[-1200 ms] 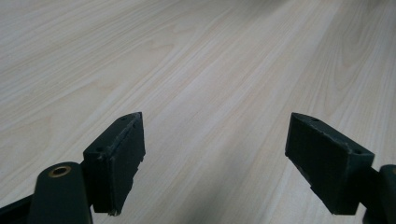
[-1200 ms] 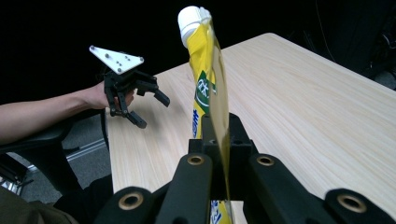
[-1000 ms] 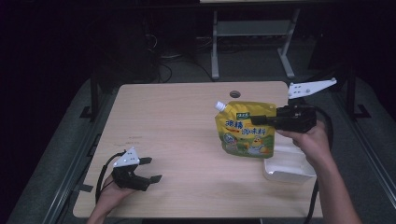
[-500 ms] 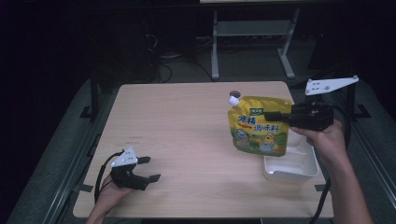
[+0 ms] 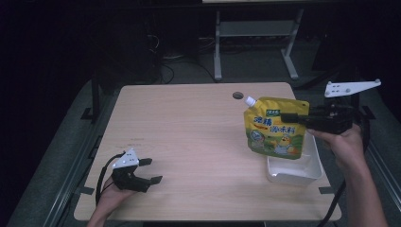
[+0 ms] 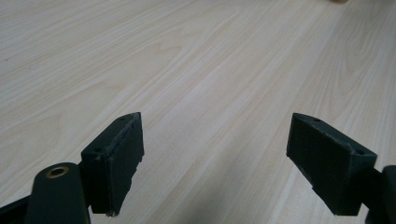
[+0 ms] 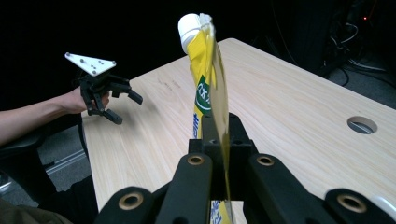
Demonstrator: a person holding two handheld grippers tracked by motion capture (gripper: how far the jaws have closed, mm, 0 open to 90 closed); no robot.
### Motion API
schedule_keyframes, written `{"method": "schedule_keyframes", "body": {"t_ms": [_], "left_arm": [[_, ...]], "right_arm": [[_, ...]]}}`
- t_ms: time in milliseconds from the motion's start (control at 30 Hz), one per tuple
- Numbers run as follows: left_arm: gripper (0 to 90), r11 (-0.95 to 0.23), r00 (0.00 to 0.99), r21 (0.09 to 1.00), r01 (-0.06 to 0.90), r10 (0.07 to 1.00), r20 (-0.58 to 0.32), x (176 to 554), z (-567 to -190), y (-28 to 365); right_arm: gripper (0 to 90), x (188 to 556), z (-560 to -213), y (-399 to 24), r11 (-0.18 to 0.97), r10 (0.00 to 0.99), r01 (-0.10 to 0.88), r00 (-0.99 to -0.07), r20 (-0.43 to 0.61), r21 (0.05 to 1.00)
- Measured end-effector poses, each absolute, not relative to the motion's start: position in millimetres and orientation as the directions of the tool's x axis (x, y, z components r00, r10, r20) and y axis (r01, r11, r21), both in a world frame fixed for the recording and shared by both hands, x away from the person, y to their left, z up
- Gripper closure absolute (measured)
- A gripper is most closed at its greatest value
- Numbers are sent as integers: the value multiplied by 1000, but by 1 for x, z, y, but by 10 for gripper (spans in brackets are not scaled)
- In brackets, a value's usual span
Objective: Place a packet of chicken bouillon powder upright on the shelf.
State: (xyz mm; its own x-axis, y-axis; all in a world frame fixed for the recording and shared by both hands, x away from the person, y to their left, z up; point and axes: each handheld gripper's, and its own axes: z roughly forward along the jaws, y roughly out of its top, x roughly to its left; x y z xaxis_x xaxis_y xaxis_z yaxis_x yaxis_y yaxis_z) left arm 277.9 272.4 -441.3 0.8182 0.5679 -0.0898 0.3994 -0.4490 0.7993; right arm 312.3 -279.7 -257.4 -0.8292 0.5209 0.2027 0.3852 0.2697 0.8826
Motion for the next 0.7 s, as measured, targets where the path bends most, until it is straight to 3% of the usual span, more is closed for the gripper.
{"method": "schedule_keyframes", "body": {"t_ms": [700], "left_arm": [[187,-438,814,803,404,572,-98,279,-442,274]], "right_arm": [[897,299,-275,-329,211,603,432,-764,232,877]]}}
